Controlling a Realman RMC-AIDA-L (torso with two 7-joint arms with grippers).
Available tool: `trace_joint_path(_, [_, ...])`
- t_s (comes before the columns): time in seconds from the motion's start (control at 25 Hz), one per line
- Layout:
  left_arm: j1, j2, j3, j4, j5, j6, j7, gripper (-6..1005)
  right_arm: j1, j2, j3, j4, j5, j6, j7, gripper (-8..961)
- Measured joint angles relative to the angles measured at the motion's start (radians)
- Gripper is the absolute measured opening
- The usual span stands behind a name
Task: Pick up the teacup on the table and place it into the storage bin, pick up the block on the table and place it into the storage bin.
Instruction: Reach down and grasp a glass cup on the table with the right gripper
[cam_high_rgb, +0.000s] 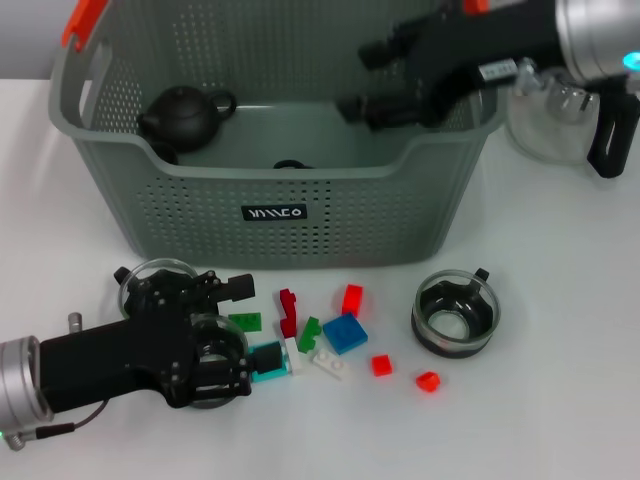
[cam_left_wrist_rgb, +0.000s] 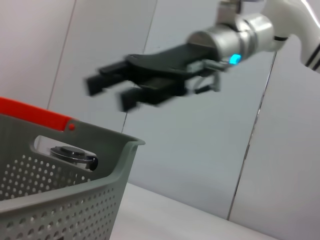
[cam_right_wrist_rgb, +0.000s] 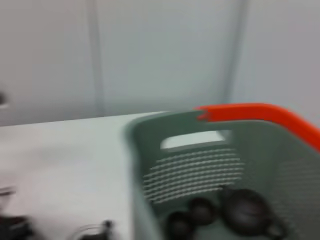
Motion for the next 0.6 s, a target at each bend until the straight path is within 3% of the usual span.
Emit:
trace_joint_path(0.28, [-0.004,-0.002,0.0,-0.002,-0.001,0.0,-0.002,915,-0.137,-0.01,0.009,-0.195,0.1,-0.217,-0.055,654])
trace_joint_path(0.6, [-0.005,-0.005,0.0,-0.003,-0.002,-0.002,-0.004,915,-0.134,-0.01,0.012,-0.228,-0.114,-0.414,-0.049,653])
